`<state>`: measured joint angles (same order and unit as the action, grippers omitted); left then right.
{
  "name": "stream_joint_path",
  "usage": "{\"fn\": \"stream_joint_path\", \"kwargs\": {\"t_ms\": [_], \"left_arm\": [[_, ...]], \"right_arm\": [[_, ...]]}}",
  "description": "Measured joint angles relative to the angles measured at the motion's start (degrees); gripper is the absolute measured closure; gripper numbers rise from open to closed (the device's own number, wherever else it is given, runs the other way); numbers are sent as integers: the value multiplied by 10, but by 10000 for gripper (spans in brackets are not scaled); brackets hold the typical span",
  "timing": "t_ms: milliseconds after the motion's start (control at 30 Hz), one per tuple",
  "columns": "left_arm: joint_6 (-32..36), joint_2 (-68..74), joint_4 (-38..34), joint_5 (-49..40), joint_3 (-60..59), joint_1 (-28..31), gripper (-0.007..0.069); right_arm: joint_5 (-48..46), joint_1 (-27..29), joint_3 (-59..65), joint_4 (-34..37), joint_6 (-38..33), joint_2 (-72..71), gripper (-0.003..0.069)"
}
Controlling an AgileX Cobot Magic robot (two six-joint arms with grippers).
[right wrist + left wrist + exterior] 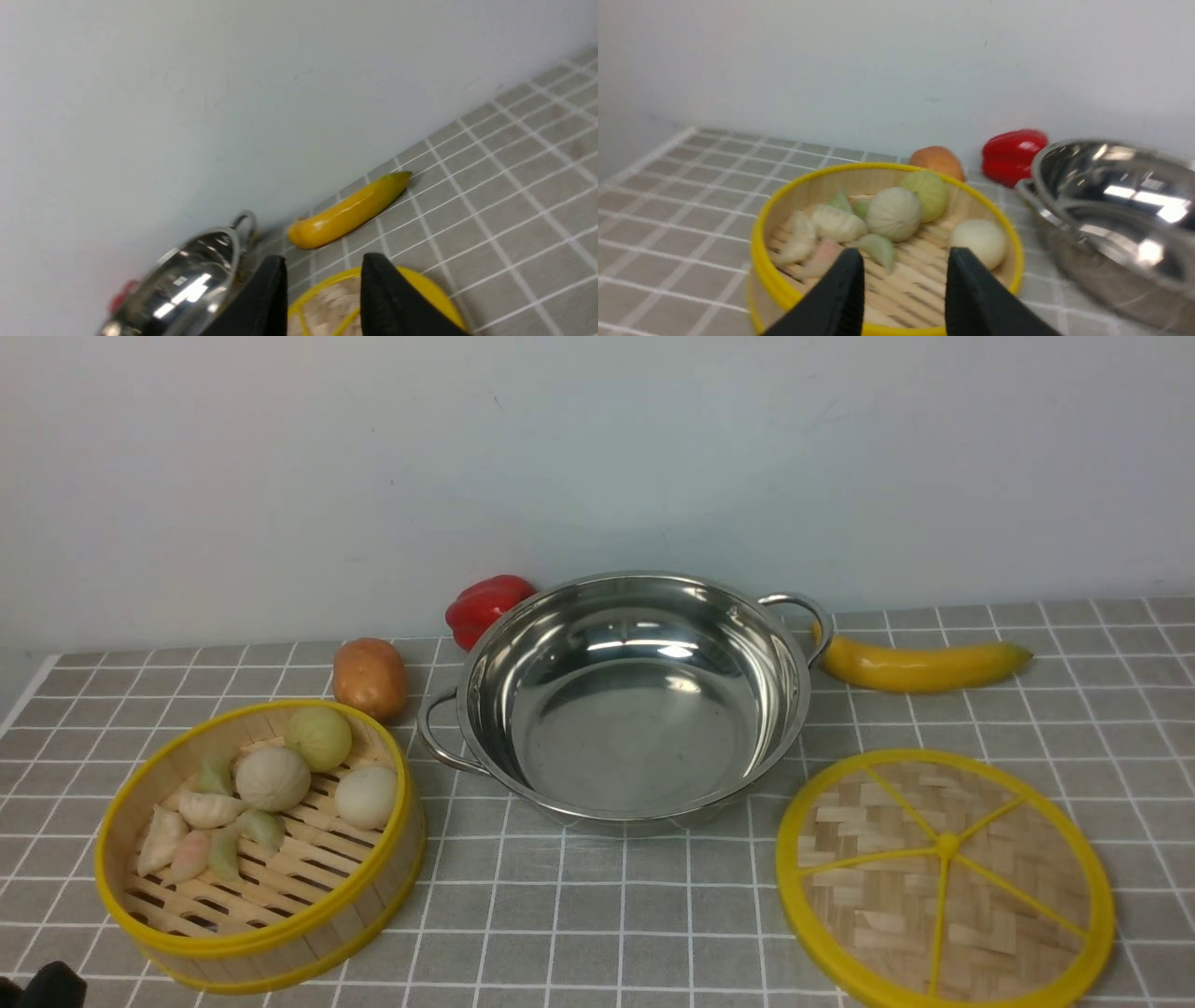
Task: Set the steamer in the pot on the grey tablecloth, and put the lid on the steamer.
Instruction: 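Grasp the rim of the steamer basket holding the buns with the left gripper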
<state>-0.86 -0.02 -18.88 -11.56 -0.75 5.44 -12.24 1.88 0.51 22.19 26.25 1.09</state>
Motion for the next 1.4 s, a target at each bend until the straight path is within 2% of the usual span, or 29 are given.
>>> {"fn": "stream_joint_path", "kwargs": {"t_ms": [67,167,300,633,1000,1267,1400], "left_arm": [[-55,0,-87,1,0,0,382],[-74,0,-141,5,0,0,382],[-76,0,-172,10,0,0,382],[-90,0,-199,80,0,0,382],[-108,0,-212,84,0,0,382],[-138,0,-242,97,0,0,382],[-146,0,-245,112,0,0,382]], "right_arm": [[4,0,0,73,43,0,416],[7,0,0,125,63,0,416],[11,-3,0,162,75,0,416],[29,-7,0,165,78,0,416],[28,-26,0,165,77,0,416],[19,-64,0,156,-11,0,416],[25,-86,0,174,-21,0,416]]}}
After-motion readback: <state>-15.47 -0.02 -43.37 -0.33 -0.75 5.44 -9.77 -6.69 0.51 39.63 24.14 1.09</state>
